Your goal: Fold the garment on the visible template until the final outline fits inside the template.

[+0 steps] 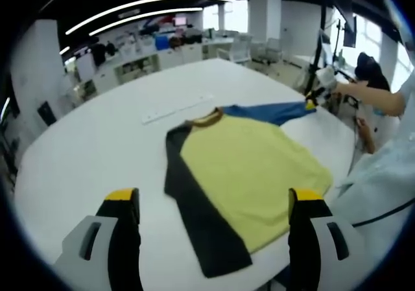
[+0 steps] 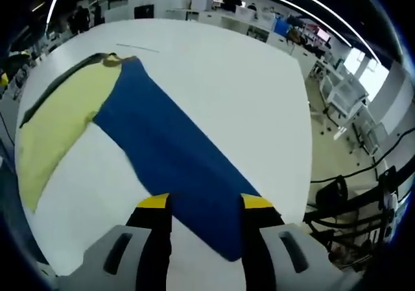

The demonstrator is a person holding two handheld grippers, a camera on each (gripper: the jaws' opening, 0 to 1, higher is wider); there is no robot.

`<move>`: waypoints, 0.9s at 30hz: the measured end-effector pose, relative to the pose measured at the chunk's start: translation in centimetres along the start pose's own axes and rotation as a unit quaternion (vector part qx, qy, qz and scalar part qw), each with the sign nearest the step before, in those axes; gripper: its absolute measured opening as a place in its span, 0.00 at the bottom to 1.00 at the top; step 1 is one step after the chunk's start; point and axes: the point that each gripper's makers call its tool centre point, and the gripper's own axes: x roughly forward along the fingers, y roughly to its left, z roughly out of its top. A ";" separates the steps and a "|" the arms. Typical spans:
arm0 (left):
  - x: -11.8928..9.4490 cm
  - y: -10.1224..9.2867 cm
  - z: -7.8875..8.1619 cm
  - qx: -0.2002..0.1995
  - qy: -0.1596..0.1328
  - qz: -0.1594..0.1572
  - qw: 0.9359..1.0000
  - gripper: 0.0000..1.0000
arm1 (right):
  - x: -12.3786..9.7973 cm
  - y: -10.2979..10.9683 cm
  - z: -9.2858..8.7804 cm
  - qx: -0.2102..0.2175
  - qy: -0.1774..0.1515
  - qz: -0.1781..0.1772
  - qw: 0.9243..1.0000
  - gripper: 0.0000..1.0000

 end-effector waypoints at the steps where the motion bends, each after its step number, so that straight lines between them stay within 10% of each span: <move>1: -0.1 0.0 0.0 0.000 0.000 0.000 1.000 0.92 | -0.1 0.1 0.1 -0.001 -0.001 0.000 1.000 0.43; 27: -1.8 -1.0 -0.3 0.007 -0.024 0.003 1.000 0.93 | -2.6 6.7 4.4 -0.012 -0.070 0.037 0.997 0.61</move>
